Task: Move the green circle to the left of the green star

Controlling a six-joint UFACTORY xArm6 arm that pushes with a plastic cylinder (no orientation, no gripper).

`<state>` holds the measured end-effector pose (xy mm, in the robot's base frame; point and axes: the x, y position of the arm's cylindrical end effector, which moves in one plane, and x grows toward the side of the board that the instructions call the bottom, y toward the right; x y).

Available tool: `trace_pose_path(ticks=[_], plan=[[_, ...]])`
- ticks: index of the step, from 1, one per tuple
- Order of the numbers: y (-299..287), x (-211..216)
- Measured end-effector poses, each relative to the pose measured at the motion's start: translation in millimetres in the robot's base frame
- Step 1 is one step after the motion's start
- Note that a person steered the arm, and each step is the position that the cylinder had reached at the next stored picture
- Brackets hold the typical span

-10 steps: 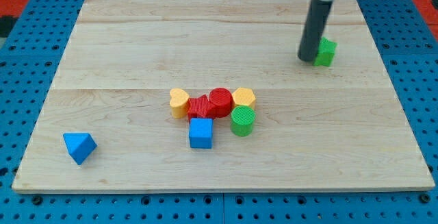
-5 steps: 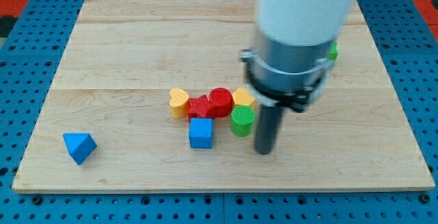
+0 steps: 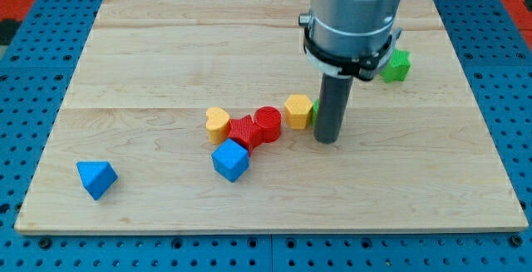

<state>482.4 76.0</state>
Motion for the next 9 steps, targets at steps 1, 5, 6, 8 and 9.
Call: trace_pose_path(ticks=[1,5,6,8,9], plan=[[0.0,-34.7],[5.6,-97.1],[10.8,-97.1],[36.2,-93.5],[36.6,-58.2]])
